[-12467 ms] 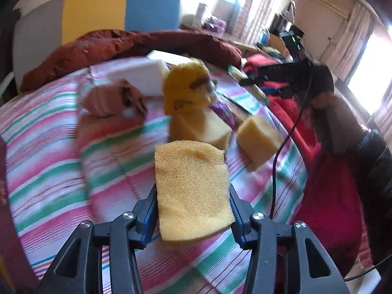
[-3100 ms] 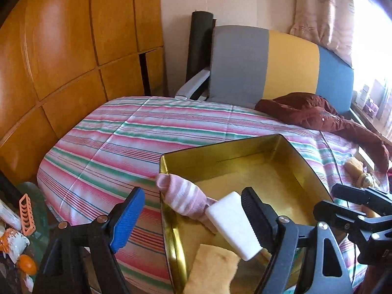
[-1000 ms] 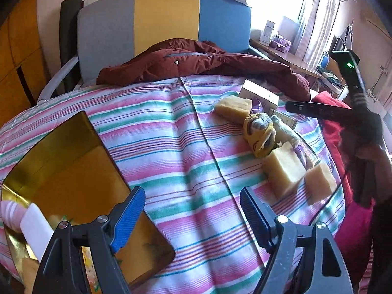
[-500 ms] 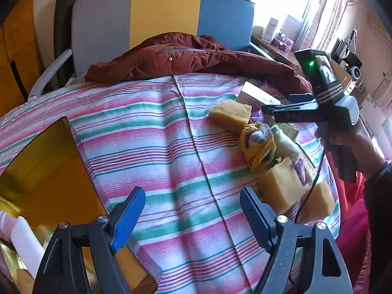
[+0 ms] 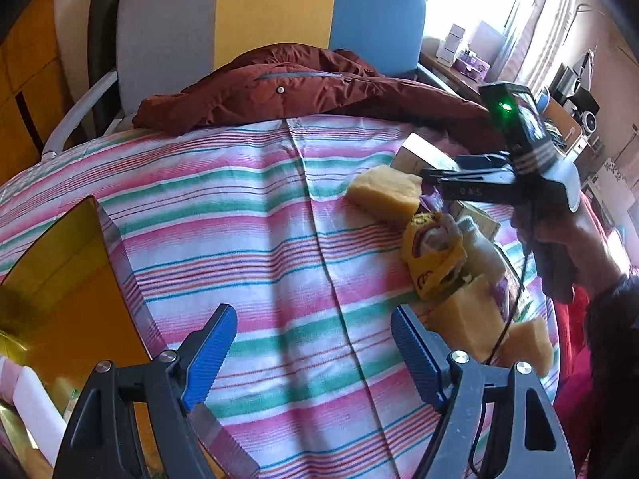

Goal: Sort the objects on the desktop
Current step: 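Move both tools back over the remaining pile of items, then grasp a yellow sponge with the left tool while the right tool grasps the white tea box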

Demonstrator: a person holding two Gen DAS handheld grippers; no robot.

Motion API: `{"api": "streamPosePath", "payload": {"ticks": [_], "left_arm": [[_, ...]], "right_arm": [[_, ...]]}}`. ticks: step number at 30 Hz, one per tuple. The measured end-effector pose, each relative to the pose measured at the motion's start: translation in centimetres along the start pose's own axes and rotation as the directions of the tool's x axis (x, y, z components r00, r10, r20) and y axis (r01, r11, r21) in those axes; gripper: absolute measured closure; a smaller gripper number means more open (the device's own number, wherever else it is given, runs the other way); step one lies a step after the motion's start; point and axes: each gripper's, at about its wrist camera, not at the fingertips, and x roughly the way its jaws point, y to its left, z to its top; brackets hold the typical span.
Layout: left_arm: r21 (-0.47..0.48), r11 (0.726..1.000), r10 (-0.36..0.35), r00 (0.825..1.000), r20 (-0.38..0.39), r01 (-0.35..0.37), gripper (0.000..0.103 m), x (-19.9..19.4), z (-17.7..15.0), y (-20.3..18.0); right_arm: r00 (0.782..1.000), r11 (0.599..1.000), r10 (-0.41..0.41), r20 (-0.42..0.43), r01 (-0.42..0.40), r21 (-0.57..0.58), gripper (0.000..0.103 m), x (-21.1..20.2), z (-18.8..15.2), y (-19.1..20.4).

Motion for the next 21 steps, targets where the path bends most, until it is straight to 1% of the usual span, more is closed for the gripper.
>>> {"api": "streamPosePath", "payload": {"ticks": [2, 4, 7, 11, 13, 16, 17, 19, 21], "left_arm": [[-0.026, 0.999, -0.022, 1.000, -0.015, 0.021, 0.023, 0.4, 0.6, 0.2], [-0.038, 0.999, -0.027, 0.999, -0.022, 0.026, 0.023, 0.8, 1.1, 0.0], [-0.067, 0.997, -0.050, 0.998, -0.040, 0.048, 0.023, 1.6, 2.2, -0.1], [-0.093, 0.995, -0.050, 0.997, -0.056, 0.044, 0.023, 2.8, 3.5, -0.4], [-0.105, 0.993, -0.055, 0.996, -0.067, 0.048, 0.023, 3.5, 4.0, -0.5], [-0.106, 0.994, -0.045, 0.996, -0.074, 0.037, 0.027, 4.5, 5.0, -1.1], [-0.106, 0.993, -0.050, 0.996, -0.079, 0.042, 0.027, 4.9, 5.4, -1.4], [-0.121, 0.990, -0.085, 0.992, -0.093, 0.074, 0.027, 5.6, 6.1, -1.8], [-0.182, 0.976, -0.145, 0.980, -0.134, 0.119, 0.028, 6.9, 6.8, -1.6]], "right_arm": [[0.999, 0.997, 0.044, 0.021, -0.045, 0.056, 0.034, -0.2, -0.2, -0.9], [0.996, 0.990, 0.085, 0.028, -0.088, 0.114, 0.033, 0.2, -0.5, -1.9], [0.981, 0.954, 0.193, 0.017, -0.192, 0.232, 0.024, 1.1, -1.2, -3.6], [0.982, 0.954, 0.187, 0.033, -0.190, 0.231, 0.023, 0.7, -1.4, -4.2], [0.988, 0.965, 0.151, 0.043, -0.157, 0.209, 0.024, 0.5, -1.3, -4.1], [0.991, 0.972, 0.132, 0.032, -0.135, 0.190, 0.032, 0.6, -1.2, -4.1], [0.992, 0.974, 0.125, 0.030, -0.128, 0.185, 0.033, 0.8, -1.1, -4.0], [0.992, 0.975, 0.122, 0.023, -0.124, 0.183, 0.033, 1.1, -1.1, -4.0], [0.994, 0.981, 0.103, 0.020, -0.105, 0.163, 0.034, 1.2, -1.1, -3.7]]}}
